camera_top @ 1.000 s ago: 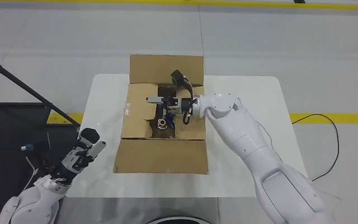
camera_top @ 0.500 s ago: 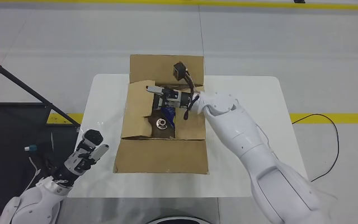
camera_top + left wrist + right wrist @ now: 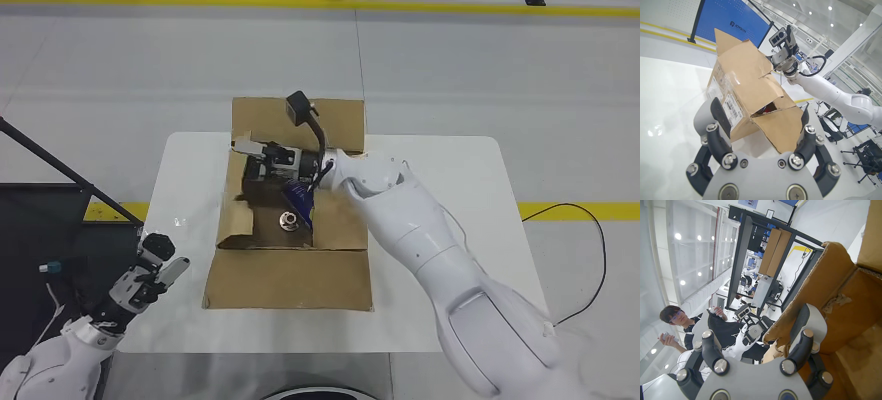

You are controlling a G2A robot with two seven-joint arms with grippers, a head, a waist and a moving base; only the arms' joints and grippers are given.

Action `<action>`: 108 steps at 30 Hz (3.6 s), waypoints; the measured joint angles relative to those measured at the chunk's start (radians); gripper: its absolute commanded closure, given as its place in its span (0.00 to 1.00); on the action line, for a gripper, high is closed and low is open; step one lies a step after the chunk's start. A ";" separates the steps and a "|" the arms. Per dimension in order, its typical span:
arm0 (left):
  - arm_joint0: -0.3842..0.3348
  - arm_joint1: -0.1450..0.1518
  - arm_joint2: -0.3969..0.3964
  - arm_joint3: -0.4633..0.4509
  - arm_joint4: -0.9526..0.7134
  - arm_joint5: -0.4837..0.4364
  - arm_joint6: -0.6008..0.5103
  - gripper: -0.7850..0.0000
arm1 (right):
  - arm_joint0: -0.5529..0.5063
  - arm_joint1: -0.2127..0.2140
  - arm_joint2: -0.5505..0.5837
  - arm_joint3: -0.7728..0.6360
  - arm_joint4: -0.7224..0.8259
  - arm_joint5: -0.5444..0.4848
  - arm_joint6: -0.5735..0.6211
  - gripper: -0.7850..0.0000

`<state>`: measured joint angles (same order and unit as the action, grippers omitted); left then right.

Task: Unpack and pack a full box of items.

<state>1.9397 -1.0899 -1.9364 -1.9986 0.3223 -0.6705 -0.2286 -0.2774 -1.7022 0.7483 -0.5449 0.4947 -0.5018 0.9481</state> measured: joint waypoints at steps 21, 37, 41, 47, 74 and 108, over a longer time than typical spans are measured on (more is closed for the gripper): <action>0.053 -0.015 -0.109 -0.004 0.083 0.059 0.073 0.00 | 0.073 -0.146 -0.115 0.132 -0.154 -0.103 -0.197 0.00; 0.066 -0.025 -0.093 -0.036 0.020 0.063 0.117 0.00 | 0.087 -0.206 -0.140 0.209 -0.229 -0.124 -0.283 0.00; 0.035 -0.031 -0.082 0.008 -0.002 0.198 0.137 0.00 | 0.087 -0.206 -0.140 0.209 -0.228 -0.124 -0.282 0.00; 0.004 -0.037 -0.033 0.011 0.012 0.538 0.051 0.00 | 0.087 -0.206 -0.140 0.209 -0.228 -0.124 -0.282 0.00; -0.133 -0.050 0.243 0.125 0.711 0.590 0.333 0.00 | 0.087 -0.206 -0.140 0.209 -0.228 -0.124 -0.282 0.00; -0.448 -0.090 0.370 0.537 1.232 1.055 0.449 0.00 | 0.087 -0.206 -0.140 0.209 -0.228 -0.124 -0.282 0.00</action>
<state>1.4916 -1.1799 -1.5661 -1.4614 1.5545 0.3840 0.2200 -0.1906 -1.9085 0.6081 -0.3364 0.2662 -0.6260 0.6658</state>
